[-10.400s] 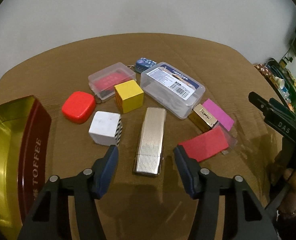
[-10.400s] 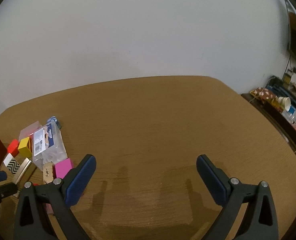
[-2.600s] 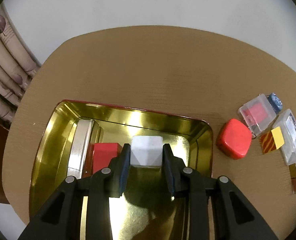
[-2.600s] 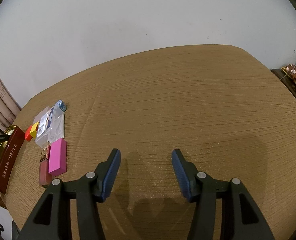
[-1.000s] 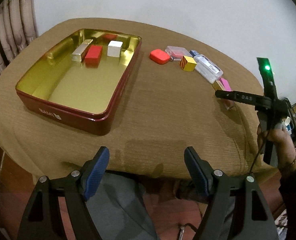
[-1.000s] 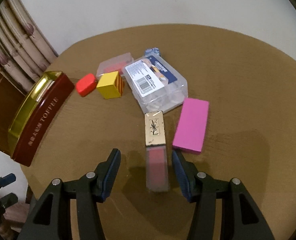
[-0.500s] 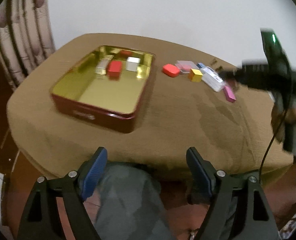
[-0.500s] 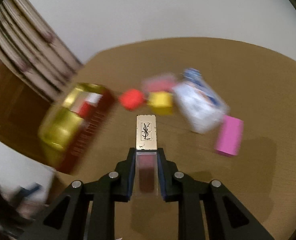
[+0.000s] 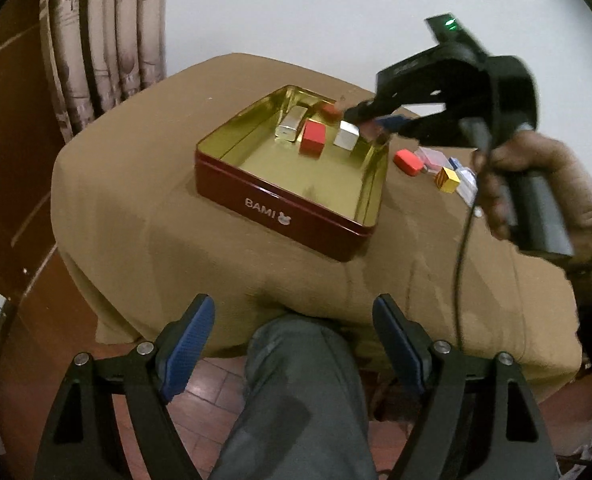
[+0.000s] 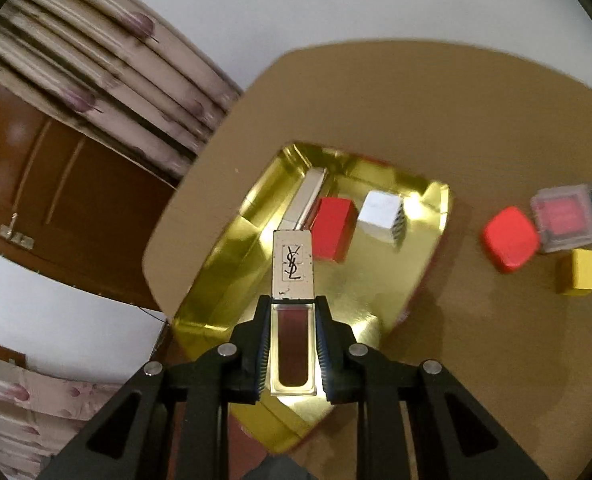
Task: Organize rigid objects
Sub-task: 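Carry the lipstick into the gold tin and open the right tool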
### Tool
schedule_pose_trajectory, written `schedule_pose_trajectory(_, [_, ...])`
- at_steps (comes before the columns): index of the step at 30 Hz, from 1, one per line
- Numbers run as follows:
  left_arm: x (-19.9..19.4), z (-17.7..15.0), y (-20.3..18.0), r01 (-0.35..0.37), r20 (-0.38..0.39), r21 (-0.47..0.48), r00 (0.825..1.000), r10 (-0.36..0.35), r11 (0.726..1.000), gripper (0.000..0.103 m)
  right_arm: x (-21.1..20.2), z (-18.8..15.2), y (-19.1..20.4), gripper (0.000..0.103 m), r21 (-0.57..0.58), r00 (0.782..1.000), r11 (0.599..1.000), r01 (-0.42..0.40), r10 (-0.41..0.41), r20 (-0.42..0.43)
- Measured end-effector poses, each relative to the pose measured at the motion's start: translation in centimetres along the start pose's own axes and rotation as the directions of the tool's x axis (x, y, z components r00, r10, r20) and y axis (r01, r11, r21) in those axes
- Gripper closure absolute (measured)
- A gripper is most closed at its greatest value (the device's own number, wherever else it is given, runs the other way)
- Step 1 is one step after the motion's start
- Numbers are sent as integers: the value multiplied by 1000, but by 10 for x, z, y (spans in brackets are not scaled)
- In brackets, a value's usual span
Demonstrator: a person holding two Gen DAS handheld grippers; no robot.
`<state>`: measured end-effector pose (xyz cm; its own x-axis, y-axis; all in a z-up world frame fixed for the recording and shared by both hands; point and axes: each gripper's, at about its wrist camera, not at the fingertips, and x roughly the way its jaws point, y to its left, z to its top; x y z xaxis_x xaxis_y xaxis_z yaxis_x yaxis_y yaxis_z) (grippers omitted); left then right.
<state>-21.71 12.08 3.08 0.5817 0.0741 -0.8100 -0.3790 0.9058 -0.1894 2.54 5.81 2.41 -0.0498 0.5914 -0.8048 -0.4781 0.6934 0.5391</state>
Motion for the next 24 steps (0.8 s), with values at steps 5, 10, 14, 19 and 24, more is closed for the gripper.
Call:
schedule_pose_trajectory(5, [6,-1,-3,0,-9,22,1000,0,1000,25,25,3,-4,83,10,995,996,89,-89,-38])
schedule_pose_trajectory(10, [12,-6,-6,-9,-32,59,999,11,998,25,43,8,-17,83,31,989,989,145,-143,-48])
schedule_pose_trajectory(14, [12,-7,-5,-14,-33,63,999,16,998,25,42,9,-16,82,-5,979,979,203,-203,-14])
schedule_pose_trajectory(19, [17,-9,-7,-22,-46,59,999,25,998,25,41,12,-17,77,9,980,980,197,-197,5])
schedule_pose_trajectory(24, [16,-9,-12,-40,-32,72,999,42,997,25,-9,-3,-31,77,44,984,998,34,-41,172])
